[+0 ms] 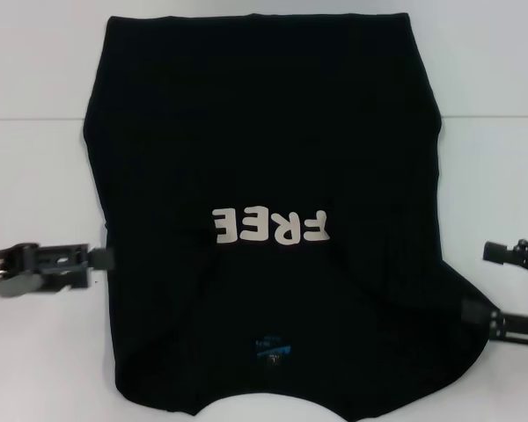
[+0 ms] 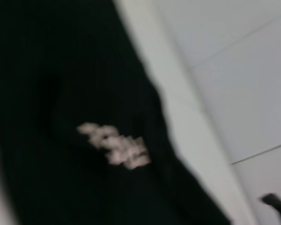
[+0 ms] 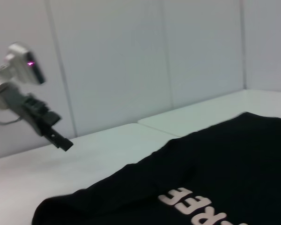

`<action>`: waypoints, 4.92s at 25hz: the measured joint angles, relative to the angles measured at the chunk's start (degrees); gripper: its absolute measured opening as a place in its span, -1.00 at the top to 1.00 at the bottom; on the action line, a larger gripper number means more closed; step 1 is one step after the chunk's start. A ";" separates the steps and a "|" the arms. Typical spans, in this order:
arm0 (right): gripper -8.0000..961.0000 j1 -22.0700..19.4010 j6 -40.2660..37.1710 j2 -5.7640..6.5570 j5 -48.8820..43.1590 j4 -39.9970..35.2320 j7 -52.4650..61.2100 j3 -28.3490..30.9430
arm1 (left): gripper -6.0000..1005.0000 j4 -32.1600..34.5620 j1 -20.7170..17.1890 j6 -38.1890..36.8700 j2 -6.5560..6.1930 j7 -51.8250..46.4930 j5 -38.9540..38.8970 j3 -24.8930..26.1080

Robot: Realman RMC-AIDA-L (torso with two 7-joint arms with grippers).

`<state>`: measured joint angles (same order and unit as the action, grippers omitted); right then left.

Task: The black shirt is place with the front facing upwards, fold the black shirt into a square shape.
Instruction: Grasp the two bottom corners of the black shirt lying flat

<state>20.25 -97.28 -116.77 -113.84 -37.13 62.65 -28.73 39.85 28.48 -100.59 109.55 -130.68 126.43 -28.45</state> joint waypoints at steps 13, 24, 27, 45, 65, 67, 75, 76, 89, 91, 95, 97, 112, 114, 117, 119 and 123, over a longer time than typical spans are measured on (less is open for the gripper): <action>-0.97 -1.91 -1.38 -1.90 -1.91 1.50 -5.63 1.35 | -0.83 13.41 4.77 0.34 5.45 -13.03 20.07 -11.09; -0.97 -1.71 -0.54 -1.82 -2.04 2.26 -5.55 4.79 | -0.81 36.59 4.06 0.57 14.42 -13.29 29.37 -25.37; -0.97 -1.63 -0.54 -1.68 -1.94 2.31 -5.50 5.53 | -0.81 38.08 3.80 1.11 14.62 -14.51 29.78 -30.55; -0.97 -1.28 1.40 -1.61 -1.73 2.33 -5.52 7.37 | -0.79 42.47 5.20 3.92 14.73 -21.95 34.84 -51.08; -0.97 -0.45 1.48 -1.43 -1.64 2.33 -5.53 7.90 | -0.79 38.82 6.15 6.59 14.81 -27.25 37.19 -55.01; -0.97 -0.40 1.48 -1.43 -1.64 2.33 -5.53 7.90 | -0.77 38.59 6.15 6.96 14.81 -27.45 37.22 -55.26; -0.97 -0.20 1.48 -1.43 -1.65 2.33 -5.53 7.90 | -0.64 36.80 6.48 7.71 14.62 -27.57 37.22 -56.17; -0.97 -0.16 1.48 -1.44 -1.65 2.33 -5.53 7.90 | -0.62 36.70 6.50 7.81 14.59 -27.57 37.22 -56.27; -0.97 -0.12 2.43 -1.44 -1.65 2.33 -5.53 7.96 | -0.35 35.98 6.79 8.90 14.45 -27.44 37.21 -56.74; -0.97 -0.12 2.45 -1.44 -1.65 2.33 -5.53 7.98 | -0.31 35.77 6.81 9.01 14.43 -27.35 37.21 -56.73; -0.97 -0.02 2.45 -1.44 -1.65 2.33 -5.53 7.99 | 0.08 35.70 6.81 9.23 14.39 -27.23 37.23 -56.72; -0.97 0.04 2.45 -1.44 -1.65 2.33 -5.53 7.99 | 0.25 35.67 6.81 9.30 14.35 -27.21 37.27 -56.68; -0.96 0.24 2.25 -1.54 -1.58 2.33 -5.53 9.57 | 0.78 36.19 6.24 9.75 13.91 -26.99 37.31 -53.71; -0.96 0.24 2.17 -1.54 -1.56 2.33 -5.49 10.22 | 0.77 36.36 6.02 9.65 14.14 -26.41 37.00 -50.33; -0.97 0.23 2.22 -1.48 -1.55 2.33 -5.10 11.82 | 0.78 36.39 5.46 8.74 14.30 -25.12 36.38 -46.13; -0.97 0.23 2.28 -1.47 -1.56 2.33 -4.74 13.10 | 0.79 36.38 4.64 8.54 14.31 -24.59 36.33 -45.14; -0.97 0.23 2.60 -1.44 -1.55 2.37 -2.74 16.89 | 0.82 36.45 1.90 8.86 14.37 -24.04 35.64 -42.85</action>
<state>20.48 -94.68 -118.21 -115.39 -34.76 59.91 -11.83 76.30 30.38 -91.72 123.92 -154.73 162.07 -71.30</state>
